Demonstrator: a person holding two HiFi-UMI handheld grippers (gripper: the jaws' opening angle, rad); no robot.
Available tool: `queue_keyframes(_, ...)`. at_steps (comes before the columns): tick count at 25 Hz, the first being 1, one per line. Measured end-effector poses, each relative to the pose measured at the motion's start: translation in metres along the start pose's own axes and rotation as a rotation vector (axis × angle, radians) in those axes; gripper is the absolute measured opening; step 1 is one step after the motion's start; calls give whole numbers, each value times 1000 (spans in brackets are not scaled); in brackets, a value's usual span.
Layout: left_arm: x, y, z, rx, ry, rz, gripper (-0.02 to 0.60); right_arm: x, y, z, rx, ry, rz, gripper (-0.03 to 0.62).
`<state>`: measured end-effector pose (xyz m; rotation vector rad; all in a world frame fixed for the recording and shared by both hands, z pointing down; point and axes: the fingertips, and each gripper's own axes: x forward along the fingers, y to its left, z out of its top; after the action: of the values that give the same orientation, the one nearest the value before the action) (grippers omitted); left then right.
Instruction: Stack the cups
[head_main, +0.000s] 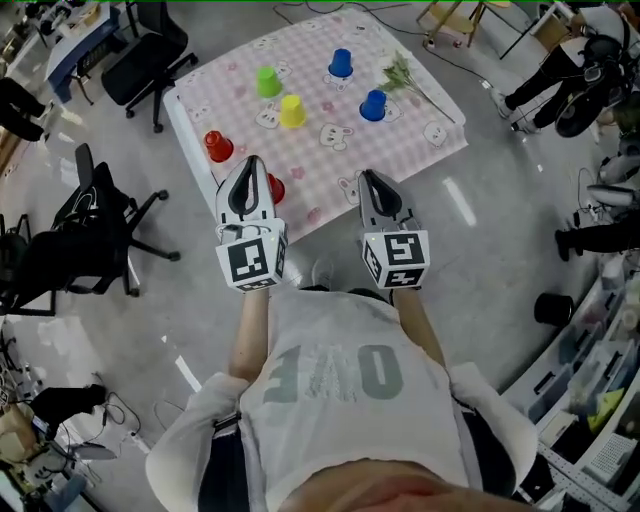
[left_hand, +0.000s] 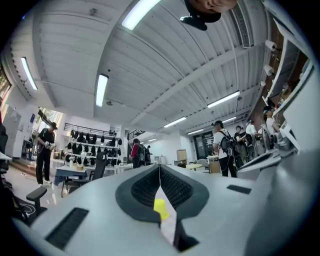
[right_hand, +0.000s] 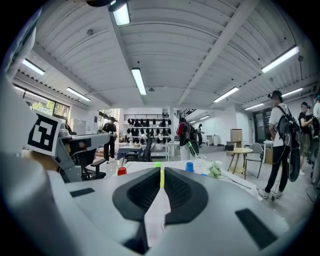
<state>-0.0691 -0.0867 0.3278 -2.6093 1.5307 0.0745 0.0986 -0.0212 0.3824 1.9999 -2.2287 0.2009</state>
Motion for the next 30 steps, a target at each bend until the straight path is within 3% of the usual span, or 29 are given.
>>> queue_keyframes(9,26,12,-18,-43,92,32,28,51,-2,11,11,35,61,31)
queue_keyframes(25,44,19,-28,-34,103,239,28,95,-13,11,-49,25,301,30)
queue_keyframes(30,49,27,-29,-34,109,289,28,105,-15,12,-18,43,363,33)
